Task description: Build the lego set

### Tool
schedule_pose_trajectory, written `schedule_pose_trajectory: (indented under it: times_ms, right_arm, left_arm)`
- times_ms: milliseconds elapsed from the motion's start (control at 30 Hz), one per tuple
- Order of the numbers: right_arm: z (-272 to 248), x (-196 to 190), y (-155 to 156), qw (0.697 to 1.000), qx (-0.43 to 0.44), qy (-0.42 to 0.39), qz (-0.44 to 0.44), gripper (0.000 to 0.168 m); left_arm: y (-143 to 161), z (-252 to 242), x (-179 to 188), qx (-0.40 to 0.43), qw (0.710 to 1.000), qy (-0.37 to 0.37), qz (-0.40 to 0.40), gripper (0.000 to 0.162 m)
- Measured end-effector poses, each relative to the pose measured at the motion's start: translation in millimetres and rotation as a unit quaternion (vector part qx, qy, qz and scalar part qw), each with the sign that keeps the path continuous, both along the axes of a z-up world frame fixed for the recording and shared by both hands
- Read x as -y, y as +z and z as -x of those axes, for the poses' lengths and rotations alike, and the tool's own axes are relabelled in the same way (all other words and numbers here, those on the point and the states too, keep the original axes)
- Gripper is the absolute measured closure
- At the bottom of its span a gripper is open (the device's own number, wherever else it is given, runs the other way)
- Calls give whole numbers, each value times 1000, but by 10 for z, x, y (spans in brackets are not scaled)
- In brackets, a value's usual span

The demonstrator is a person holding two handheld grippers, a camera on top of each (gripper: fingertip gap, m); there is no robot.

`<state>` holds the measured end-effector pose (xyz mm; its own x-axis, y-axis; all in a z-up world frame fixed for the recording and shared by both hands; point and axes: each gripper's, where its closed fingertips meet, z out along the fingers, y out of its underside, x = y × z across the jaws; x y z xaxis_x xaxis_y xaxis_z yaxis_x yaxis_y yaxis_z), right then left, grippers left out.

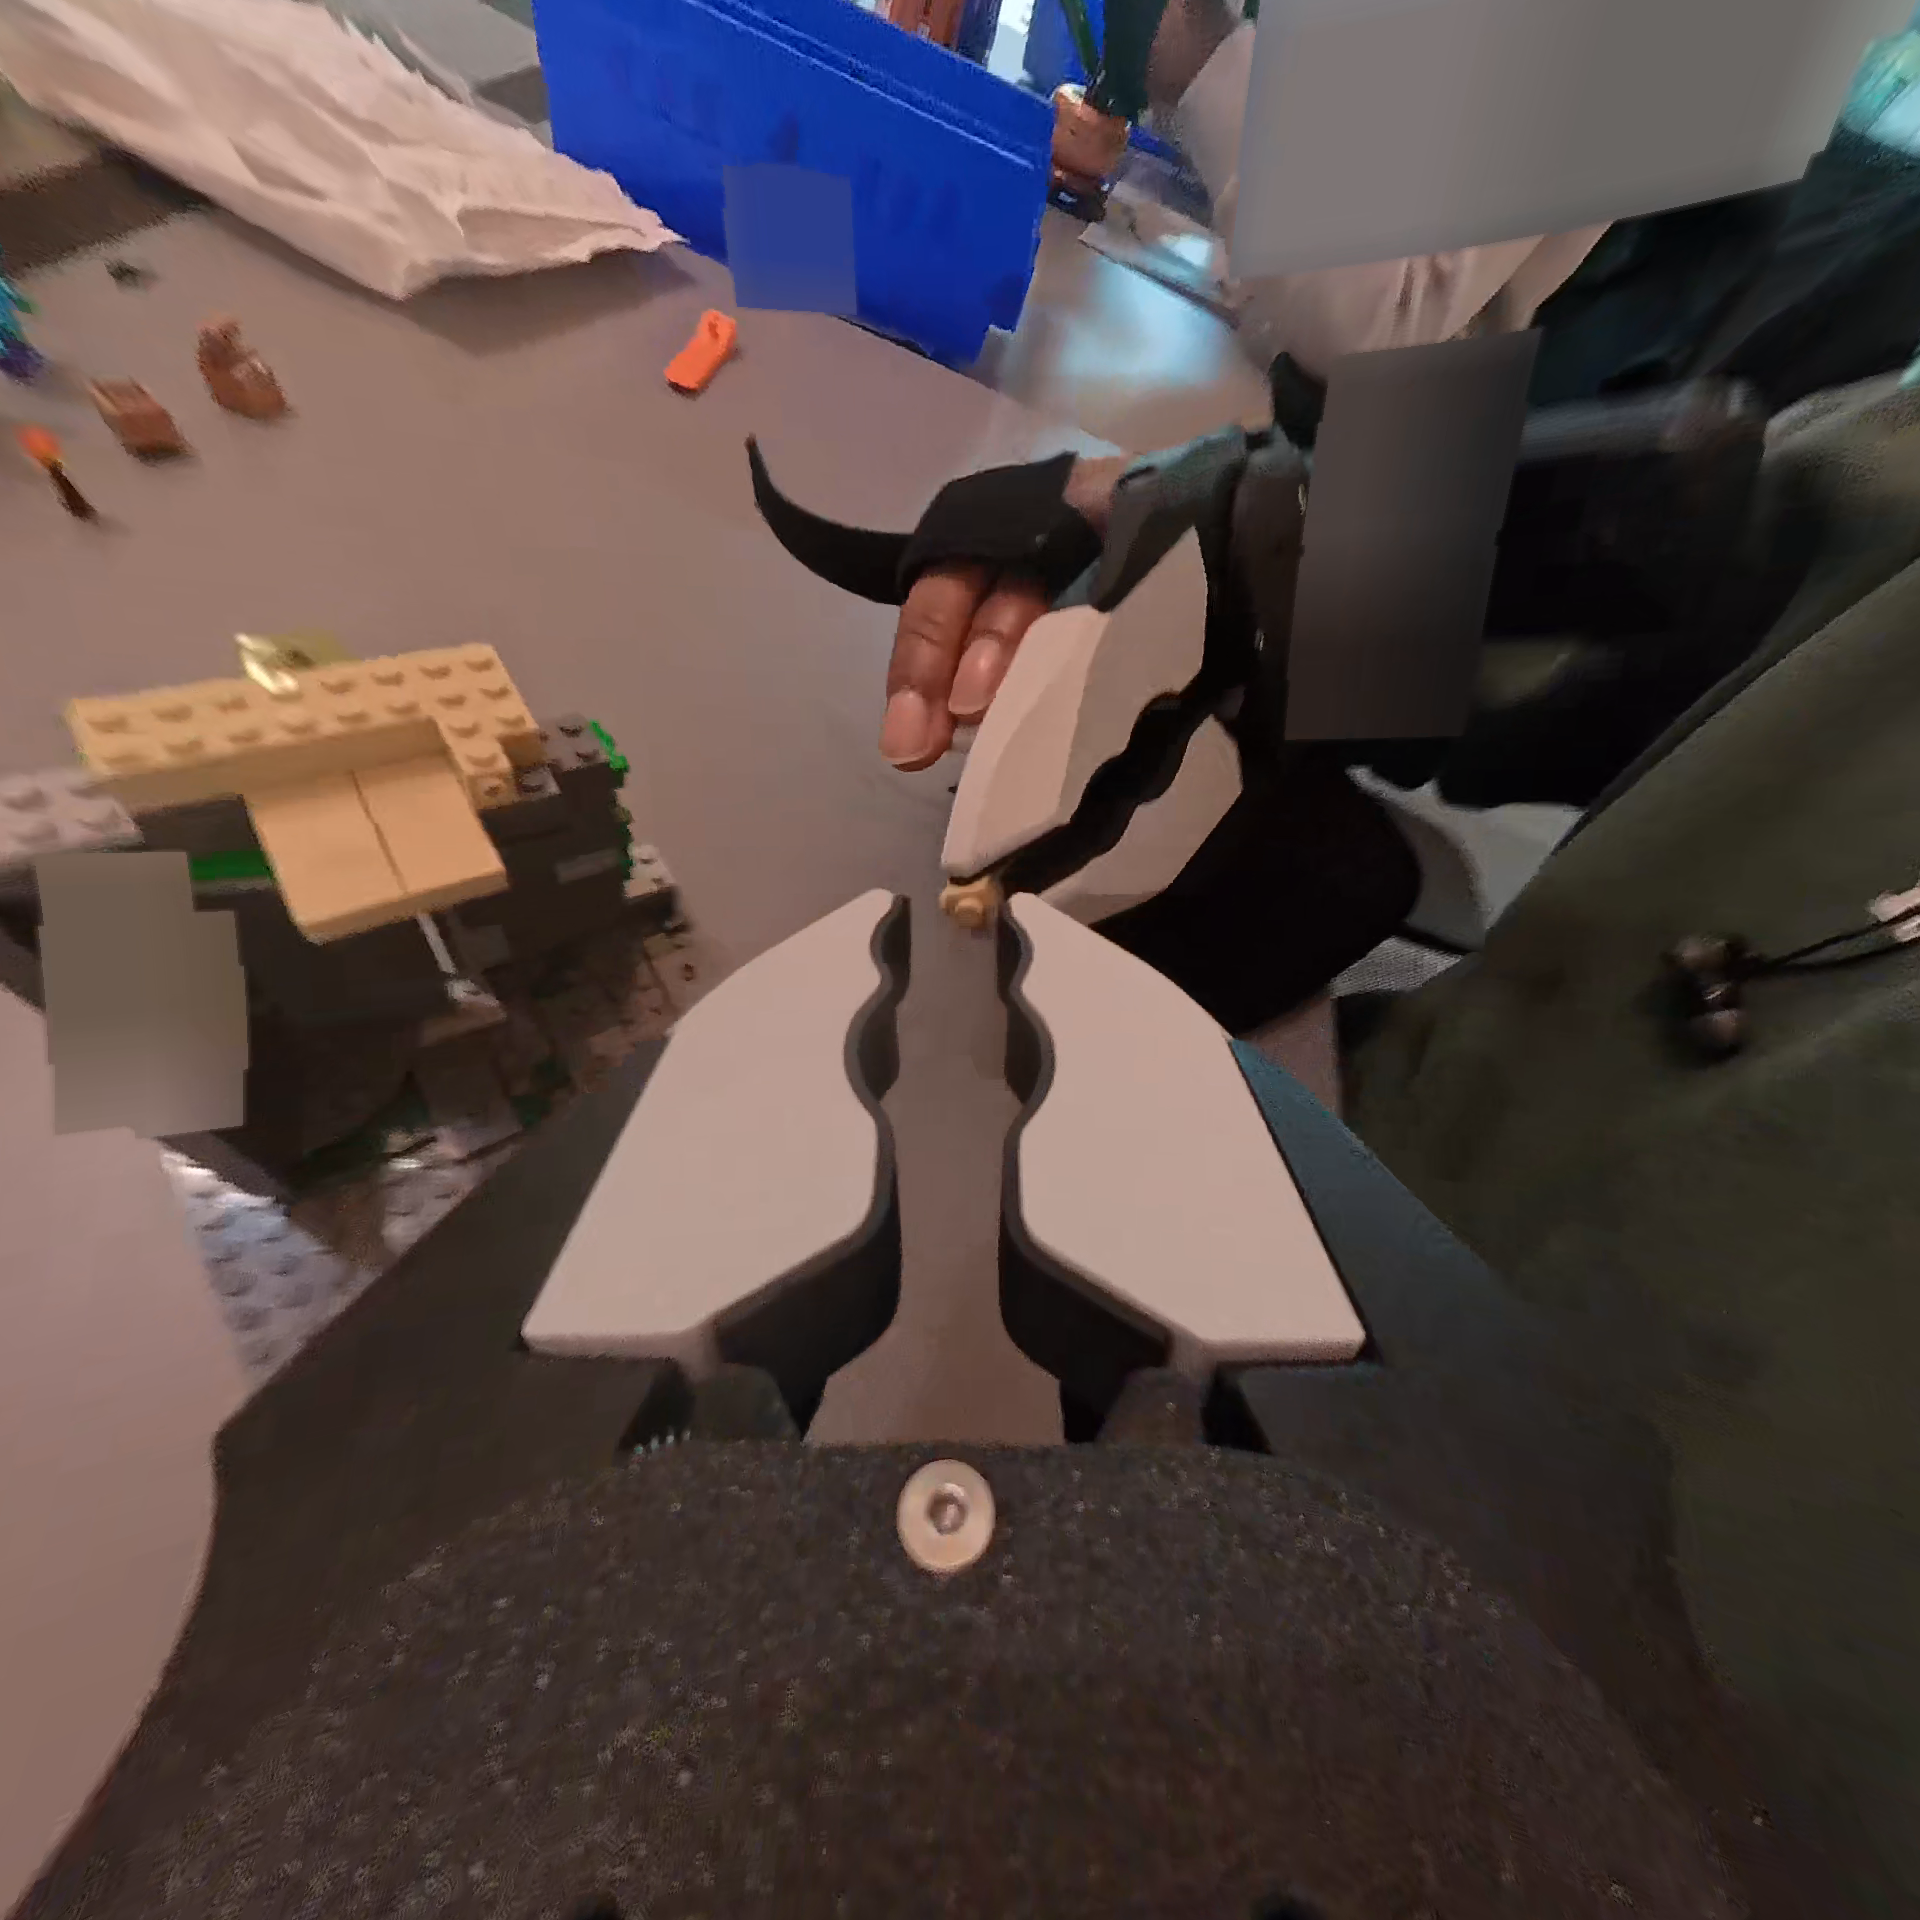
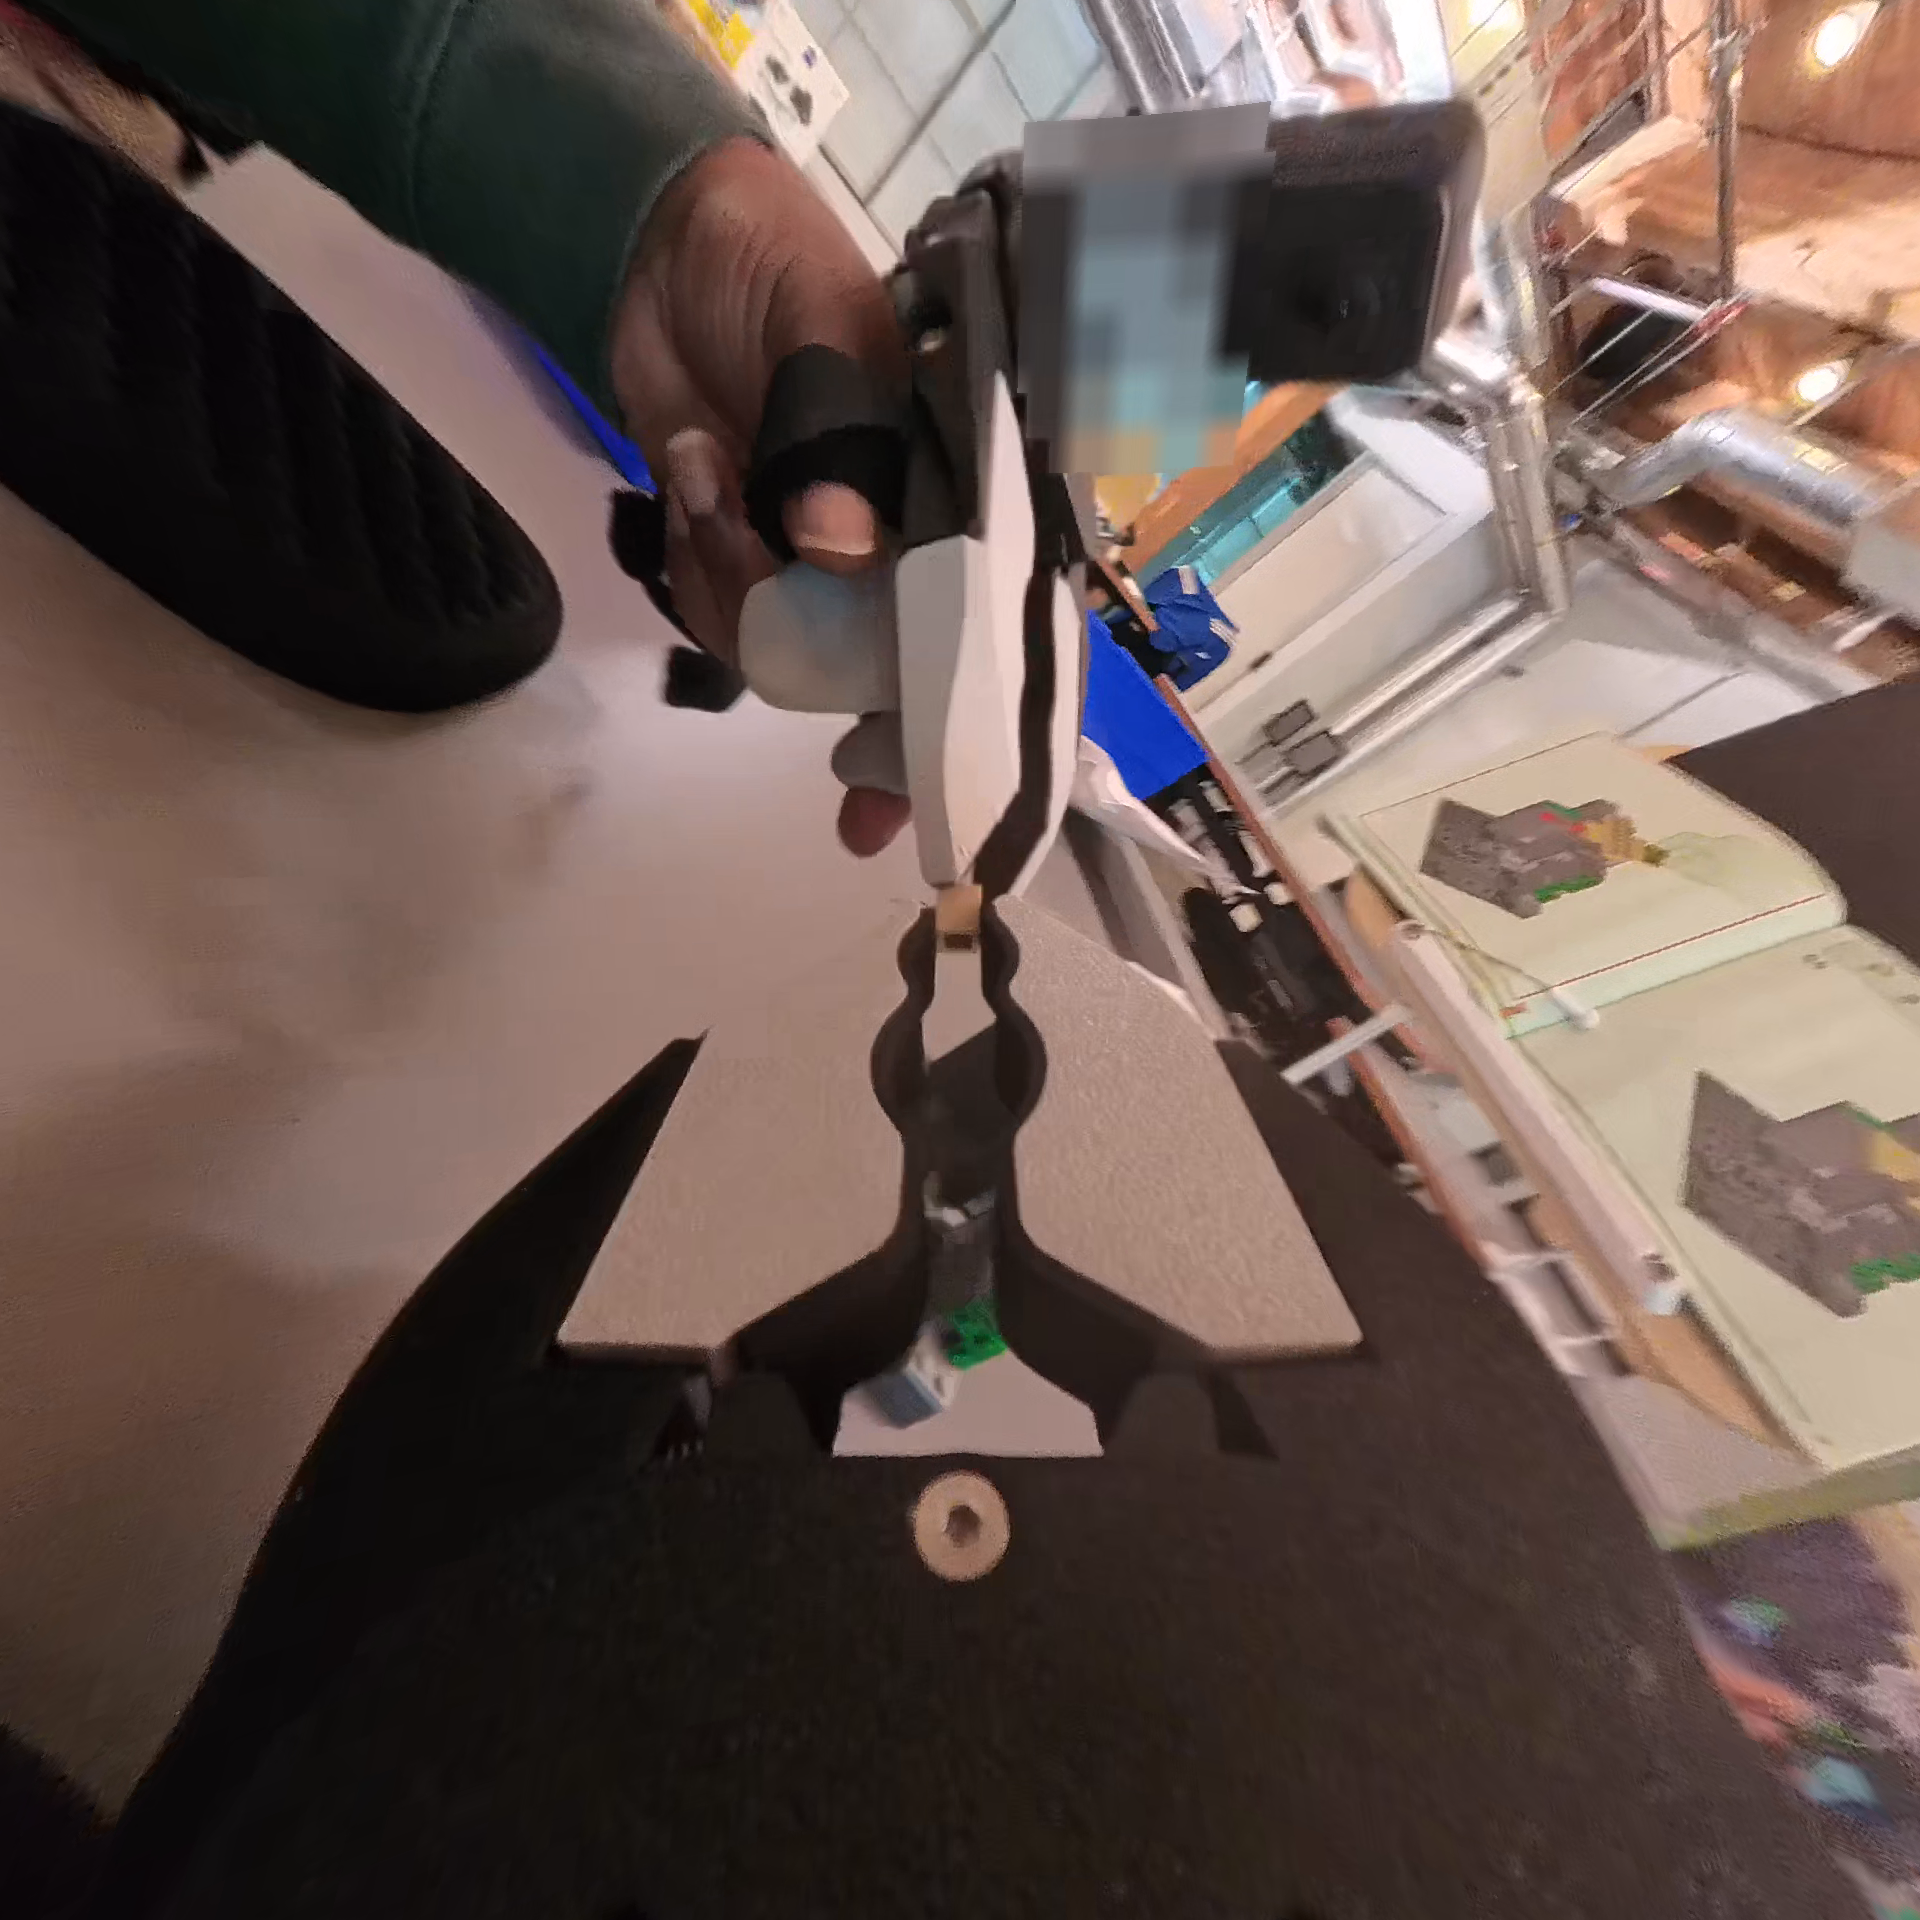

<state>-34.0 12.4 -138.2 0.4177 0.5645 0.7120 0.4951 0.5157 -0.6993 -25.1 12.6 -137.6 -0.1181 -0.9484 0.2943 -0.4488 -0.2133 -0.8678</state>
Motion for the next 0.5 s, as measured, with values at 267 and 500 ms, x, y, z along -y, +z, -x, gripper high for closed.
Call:
schedule_pose_trajectory:
  times_ms: [267,500]
  right_arm:
    - [-10,109,52,975,-104,94,173,161]
    - [35,197,52,962,-115,130,209,161]
  left_arm:
    - [97,61,105,0,972,-52,-229,151]
    - [82,50,195,-17,958,-89,-274,156]
